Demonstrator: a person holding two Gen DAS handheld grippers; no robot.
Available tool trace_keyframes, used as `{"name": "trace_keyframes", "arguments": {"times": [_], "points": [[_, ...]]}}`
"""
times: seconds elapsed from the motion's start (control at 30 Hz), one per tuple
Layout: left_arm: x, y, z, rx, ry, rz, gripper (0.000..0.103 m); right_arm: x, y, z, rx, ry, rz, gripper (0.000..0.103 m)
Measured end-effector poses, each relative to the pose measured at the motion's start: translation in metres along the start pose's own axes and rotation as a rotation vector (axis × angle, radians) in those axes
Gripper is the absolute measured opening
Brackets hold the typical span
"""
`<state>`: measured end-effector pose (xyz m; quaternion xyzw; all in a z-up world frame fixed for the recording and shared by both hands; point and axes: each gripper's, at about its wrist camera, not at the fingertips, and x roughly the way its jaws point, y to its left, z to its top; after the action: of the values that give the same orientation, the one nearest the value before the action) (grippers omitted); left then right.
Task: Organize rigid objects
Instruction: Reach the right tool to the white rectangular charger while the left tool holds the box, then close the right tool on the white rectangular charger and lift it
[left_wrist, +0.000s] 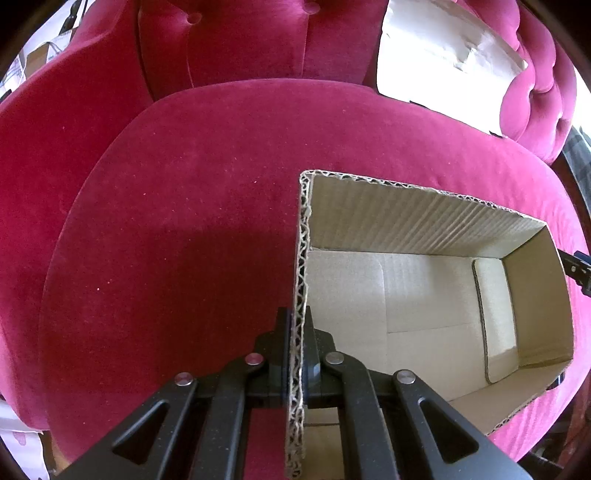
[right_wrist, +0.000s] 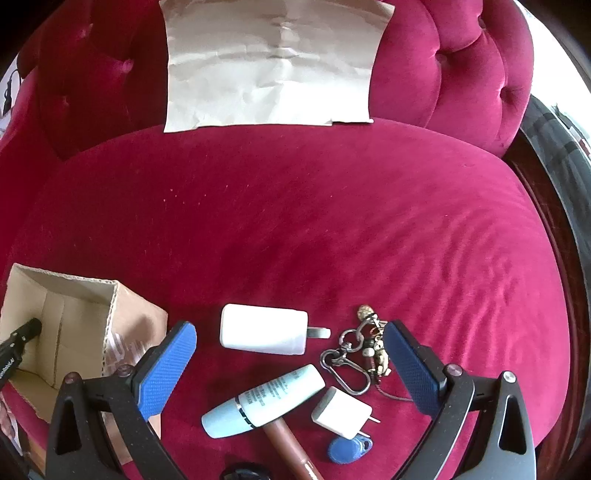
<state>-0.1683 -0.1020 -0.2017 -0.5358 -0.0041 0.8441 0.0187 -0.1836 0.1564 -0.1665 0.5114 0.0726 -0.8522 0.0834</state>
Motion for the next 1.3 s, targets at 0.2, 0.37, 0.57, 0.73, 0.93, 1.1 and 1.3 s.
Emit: {"name": "trace_keyframes", "arguments": {"times": [0.2, 0.37, 0.57, 0.73, 0.93, 1.1, 1.3], "points": [[0.001, 0.001, 0.001, 0.001, 0.001, -0.012, 0.004, 0.006, 0.006, 0.001, -0.019, 0.002, 0.004, 0.088], [0.001, 0.003, 0.0, -0.001, 0.001, -0.018, 0.004, 0.008, 0.007, 0.0, -0.006, 0.017, 0.025, 0.054], [0.001, 0.003, 0.0, 0.002, 0.003, -0.018, 0.004, 0.007, 0.009, -0.002, -0.013, 0.014, 0.028, 0.054], [0.002, 0.001, 0.002, 0.006, 0.004, -0.014, 0.004, 0.005, 0.008, -0.002, -0.012, 0.017, 0.032, 0.054], [0.001, 0.0, 0.002, 0.006, 0.003, -0.011, 0.004, 0.0, 0.007, 0.0, -0.009, 0.026, 0.034, 0.054], [0.001, 0.0, 0.001, 0.008, -0.001, -0.006, 0.004, -0.006, 0.007, 0.001, -0.012, 0.026, 0.032, 0.054], [0.001, 0.0, 0.001, 0.003, -0.007, -0.005, 0.004, -0.017, 0.01, 0.003, -0.03, 0.016, 0.031, 0.054]]}}
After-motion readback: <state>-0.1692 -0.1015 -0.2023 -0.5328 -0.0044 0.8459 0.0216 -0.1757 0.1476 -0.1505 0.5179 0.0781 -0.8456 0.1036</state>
